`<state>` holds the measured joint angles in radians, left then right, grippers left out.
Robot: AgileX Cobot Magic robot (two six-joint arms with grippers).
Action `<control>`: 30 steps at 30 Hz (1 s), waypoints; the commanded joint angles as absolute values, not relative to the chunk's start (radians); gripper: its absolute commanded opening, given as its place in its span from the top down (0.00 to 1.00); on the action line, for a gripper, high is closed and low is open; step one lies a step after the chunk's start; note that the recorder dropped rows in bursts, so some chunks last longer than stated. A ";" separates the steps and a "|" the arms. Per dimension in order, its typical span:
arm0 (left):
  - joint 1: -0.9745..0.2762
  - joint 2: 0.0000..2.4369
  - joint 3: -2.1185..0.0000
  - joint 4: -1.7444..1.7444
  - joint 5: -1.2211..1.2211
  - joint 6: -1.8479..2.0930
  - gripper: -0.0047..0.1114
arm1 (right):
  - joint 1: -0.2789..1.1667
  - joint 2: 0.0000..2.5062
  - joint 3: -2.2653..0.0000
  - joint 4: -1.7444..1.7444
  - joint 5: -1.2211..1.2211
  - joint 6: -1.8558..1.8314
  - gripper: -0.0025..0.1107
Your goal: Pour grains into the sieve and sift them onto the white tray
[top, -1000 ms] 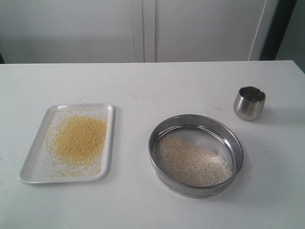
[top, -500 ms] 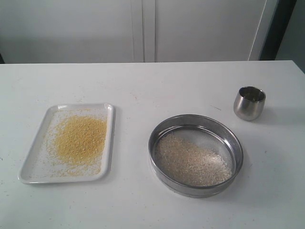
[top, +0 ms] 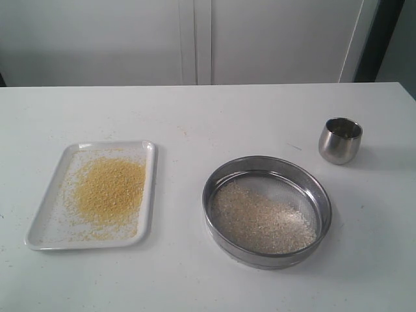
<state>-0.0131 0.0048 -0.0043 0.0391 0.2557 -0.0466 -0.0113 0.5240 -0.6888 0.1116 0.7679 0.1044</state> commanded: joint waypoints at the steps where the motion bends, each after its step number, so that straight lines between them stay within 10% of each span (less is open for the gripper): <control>1: -0.012 0.000 0.000 0.034 0.254 -0.047 0.96 | -0.009 0.458 -0.685 0.111 0.761 0.110 0.98; 30: -0.012 0.000 0.000 0.034 0.254 -0.047 0.96 | -0.009 0.258 -0.685 0.111 0.713 0.110 0.98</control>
